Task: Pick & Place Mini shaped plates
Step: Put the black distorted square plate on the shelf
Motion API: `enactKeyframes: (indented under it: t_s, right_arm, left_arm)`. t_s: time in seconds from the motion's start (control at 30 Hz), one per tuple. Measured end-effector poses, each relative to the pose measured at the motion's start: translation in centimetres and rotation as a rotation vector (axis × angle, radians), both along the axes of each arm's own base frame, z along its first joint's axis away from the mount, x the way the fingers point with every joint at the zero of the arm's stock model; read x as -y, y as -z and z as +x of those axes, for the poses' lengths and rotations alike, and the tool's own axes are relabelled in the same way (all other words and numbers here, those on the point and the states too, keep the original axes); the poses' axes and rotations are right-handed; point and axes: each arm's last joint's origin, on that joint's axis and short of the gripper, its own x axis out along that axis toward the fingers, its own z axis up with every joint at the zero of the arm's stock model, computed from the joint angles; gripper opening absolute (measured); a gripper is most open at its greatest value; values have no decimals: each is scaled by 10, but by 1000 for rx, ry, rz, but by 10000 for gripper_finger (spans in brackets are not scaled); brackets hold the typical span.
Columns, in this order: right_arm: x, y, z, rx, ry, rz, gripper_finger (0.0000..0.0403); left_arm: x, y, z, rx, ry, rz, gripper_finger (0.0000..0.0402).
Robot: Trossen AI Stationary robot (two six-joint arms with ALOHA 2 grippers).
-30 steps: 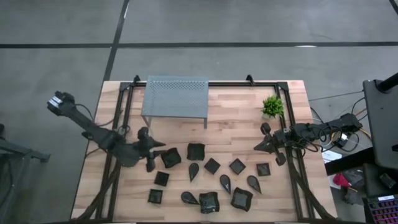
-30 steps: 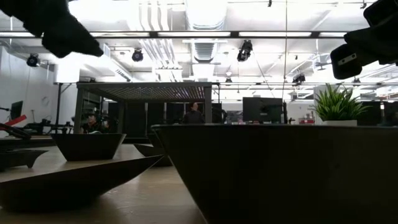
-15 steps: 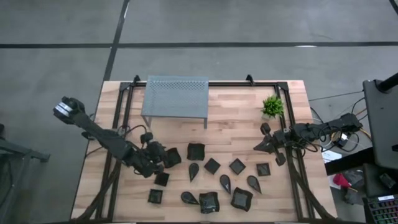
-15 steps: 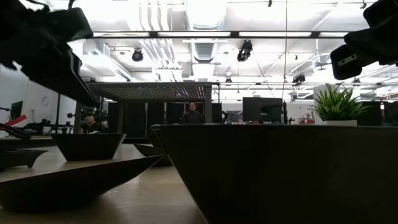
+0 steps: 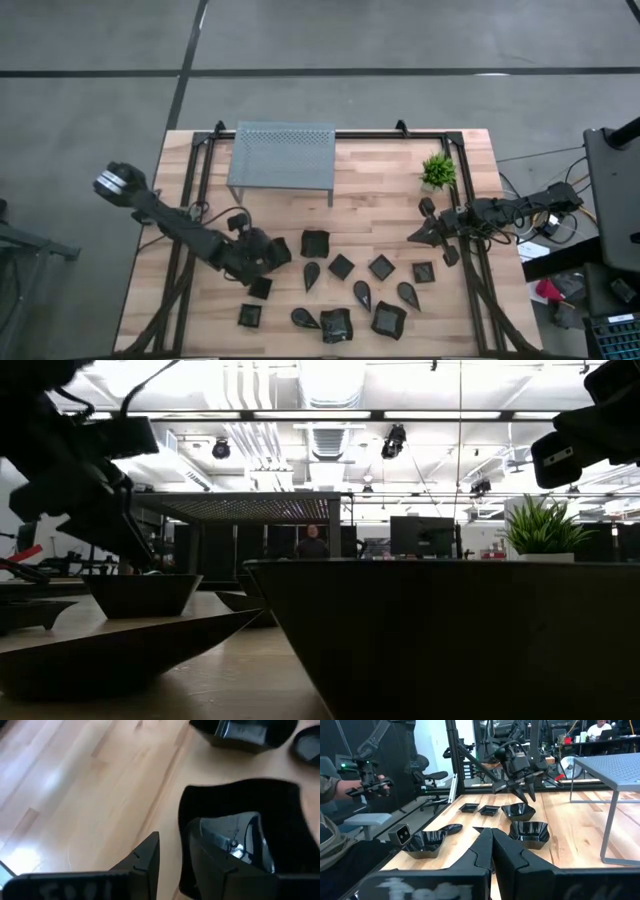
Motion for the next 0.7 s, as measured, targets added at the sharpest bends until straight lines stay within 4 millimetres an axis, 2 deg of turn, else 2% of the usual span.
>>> enactKeyframes:
  t_s: [0.33, 0.7]
  right_arm:
    - [0, 0, 0, 1, 0, 0, 8]
    - [0, 0, 0, 1, 0, 0, 8]
  left_arm:
    - [-10, 11, 8, -77, -39, -42, 99]
    - [-12, 8, 9, -77, -27, -107, 92]
